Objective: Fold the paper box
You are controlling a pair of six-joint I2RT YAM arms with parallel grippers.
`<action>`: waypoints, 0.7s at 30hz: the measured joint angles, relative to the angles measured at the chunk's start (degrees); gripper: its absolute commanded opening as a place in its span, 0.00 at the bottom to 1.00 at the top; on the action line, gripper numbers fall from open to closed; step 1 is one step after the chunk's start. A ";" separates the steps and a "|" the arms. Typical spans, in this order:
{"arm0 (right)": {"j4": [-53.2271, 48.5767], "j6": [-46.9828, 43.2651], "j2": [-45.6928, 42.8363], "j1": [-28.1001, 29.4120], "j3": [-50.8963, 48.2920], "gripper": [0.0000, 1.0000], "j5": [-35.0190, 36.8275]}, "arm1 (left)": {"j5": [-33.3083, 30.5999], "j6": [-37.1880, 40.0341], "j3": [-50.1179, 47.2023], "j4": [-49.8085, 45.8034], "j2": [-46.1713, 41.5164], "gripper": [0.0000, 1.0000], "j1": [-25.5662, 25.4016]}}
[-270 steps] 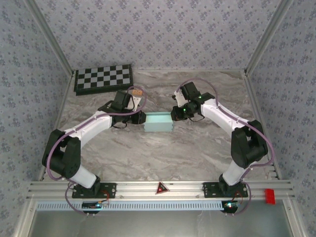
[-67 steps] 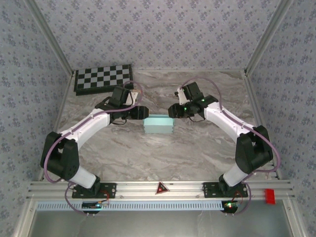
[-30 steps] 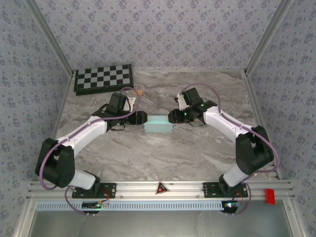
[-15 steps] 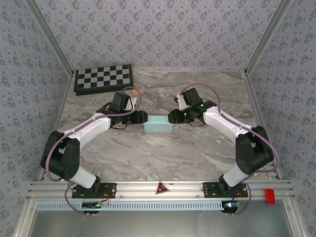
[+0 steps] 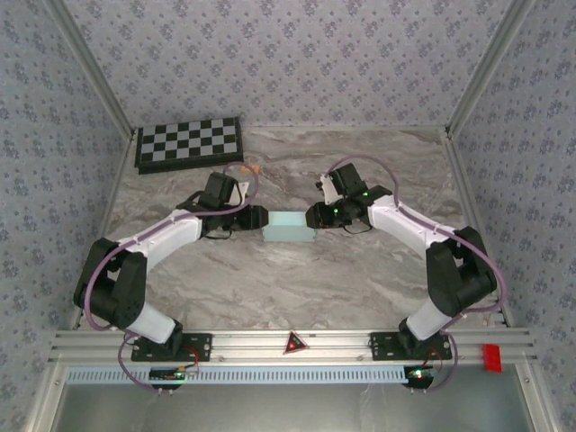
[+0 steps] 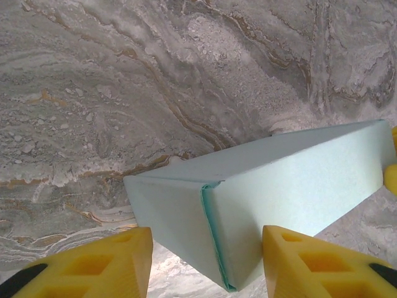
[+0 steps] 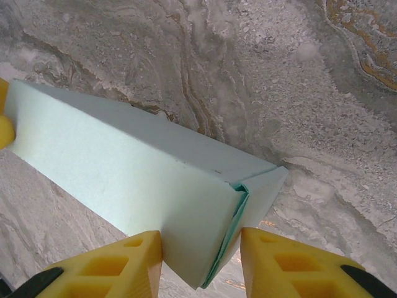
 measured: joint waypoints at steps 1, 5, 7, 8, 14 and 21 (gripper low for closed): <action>0.04 0.00 0.04 0.00 0.02 0.37 0.11 | 0.22 -0.17 -0.31 0.46 -0.09 0.46 0.00; 0.46 -0.09 0.28 0.11 0.17 0.35 0.70 | 0.37 -0.98 -2.05 2.67 -1.05 0.44 0.00; 0.70 -0.42 0.66 0.17 0.52 0.35 0.92 | 0.35 -1.29 -2.89 3.41 -1.64 0.44 0.00; 0.85 -0.68 0.90 0.22 0.76 0.34 1.07 | 0.28 -1.44 -3.32 3.80 -1.99 0.43 0.00; 1.07 -2.29 2.82 0.33 2.99 0.34 2.21 | 0.20 -2.25 -4.02 4.44 -2.58 0.42 0.00; -0.42 -3.87 4.02 0.31 5.33 0.39 3.28 | -0.09 -2.14 -3.89 3.30 -3.23 0.43 0.00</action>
